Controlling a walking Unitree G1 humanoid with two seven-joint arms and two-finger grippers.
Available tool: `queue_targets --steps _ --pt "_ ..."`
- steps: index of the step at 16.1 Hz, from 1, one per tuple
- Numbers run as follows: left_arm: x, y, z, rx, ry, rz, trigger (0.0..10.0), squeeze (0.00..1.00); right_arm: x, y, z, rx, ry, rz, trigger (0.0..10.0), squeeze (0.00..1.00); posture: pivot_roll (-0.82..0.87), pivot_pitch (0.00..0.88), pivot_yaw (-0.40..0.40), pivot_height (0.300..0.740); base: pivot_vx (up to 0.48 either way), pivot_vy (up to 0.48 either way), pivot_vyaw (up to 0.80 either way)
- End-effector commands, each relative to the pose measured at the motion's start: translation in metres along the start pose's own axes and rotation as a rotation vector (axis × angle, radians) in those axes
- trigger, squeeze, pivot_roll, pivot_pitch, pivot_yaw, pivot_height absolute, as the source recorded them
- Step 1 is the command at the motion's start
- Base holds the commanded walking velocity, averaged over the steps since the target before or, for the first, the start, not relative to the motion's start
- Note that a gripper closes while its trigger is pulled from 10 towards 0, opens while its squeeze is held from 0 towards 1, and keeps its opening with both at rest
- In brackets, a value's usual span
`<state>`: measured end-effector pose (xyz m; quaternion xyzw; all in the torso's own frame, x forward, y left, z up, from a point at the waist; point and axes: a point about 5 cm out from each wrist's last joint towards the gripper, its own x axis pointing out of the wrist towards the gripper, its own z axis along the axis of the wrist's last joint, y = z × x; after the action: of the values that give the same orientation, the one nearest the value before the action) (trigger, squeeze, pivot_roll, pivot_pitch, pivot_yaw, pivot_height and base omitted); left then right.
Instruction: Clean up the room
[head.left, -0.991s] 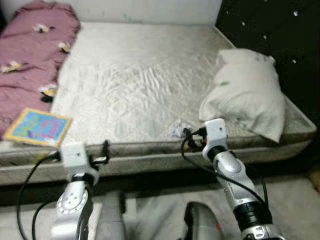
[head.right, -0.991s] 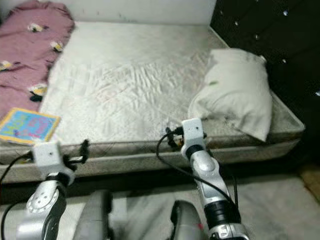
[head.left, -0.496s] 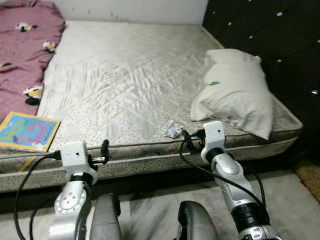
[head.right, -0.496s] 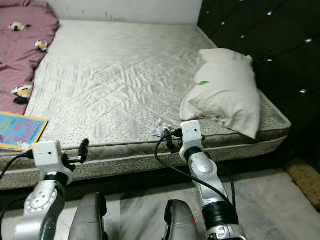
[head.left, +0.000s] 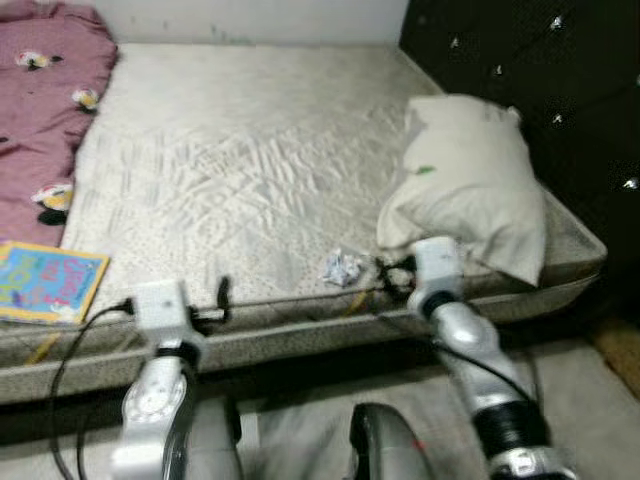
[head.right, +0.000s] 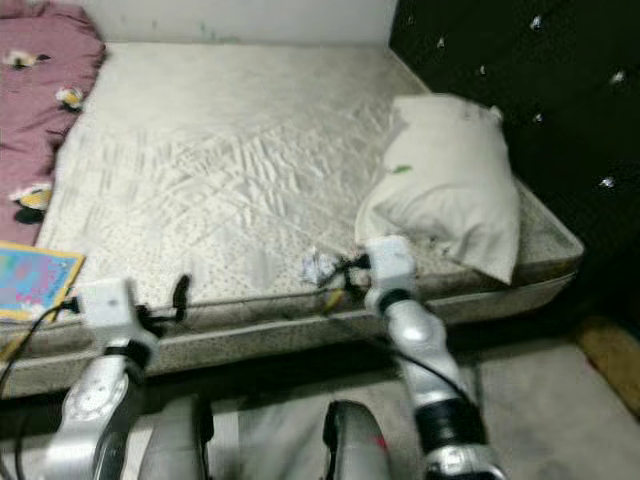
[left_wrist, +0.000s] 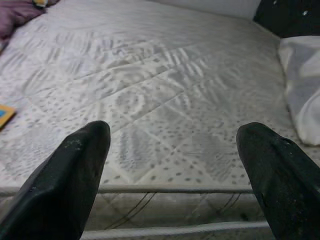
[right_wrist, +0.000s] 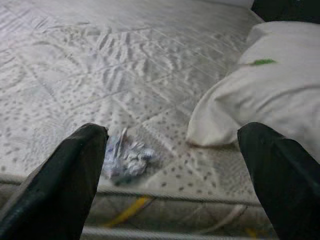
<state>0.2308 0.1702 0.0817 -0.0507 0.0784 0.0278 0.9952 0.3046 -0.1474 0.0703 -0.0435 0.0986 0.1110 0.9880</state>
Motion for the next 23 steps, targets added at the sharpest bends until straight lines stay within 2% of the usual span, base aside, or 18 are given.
queue_targets --steps 1,5,9,15,19,23 --pt "0.0 0.007 0.002 0.012 -0.004 0.014 10.0 0.0 0.004 0.009 0.005 0.001 -0.012 0.033 10.0 0.0 0.0 0.0 -0.098 0.601 0.315 0.0 0.0" --pt "0.0 0.006 0.002 0.008 -0.002 0.014 10.0 0.0 0.004 0.011 0.006 -0.007 -0.023 0.052 10.0 0.0 0.0 0.0 -0.099 0.601 0.322 0.0 0.0" --pt "0.001 0.007 0.002 0.007 0.002 0.016 10.0 0.0 0.004 0.013 0.007 -0.006 -0.028 0.057 10.0 0.0 0.0 0.0 -0.098 0.601 0.322 0.0 0.61" --pt "0.001 0.007 0.001 0.0 0.01 0.009 10.0 0.0 0.005 0.011 0.005 0.001 -0.016 0.046 10.0 0.0 0.0 0.001 -0.097 0.601 0.309 0.0 0.0" --pt "0.001 0.011 0.0 0.035 0.016 0.066 10.0 0.0 0.006 0.013 0.005 0.004 -0.015 0.063 10.0 0.0 0.01 0.001 -0.098 0.601 0.0 0.0 0.0" --pt "-0.001 0.014 0.002 0.058 0.011 0.096 10.0 0.0 0.009 0.022 0.002 -0.001 0.005 0.109 10.0 0.0 0.03 0.001 -0.103 0.556 0.0 0.0 0.0"
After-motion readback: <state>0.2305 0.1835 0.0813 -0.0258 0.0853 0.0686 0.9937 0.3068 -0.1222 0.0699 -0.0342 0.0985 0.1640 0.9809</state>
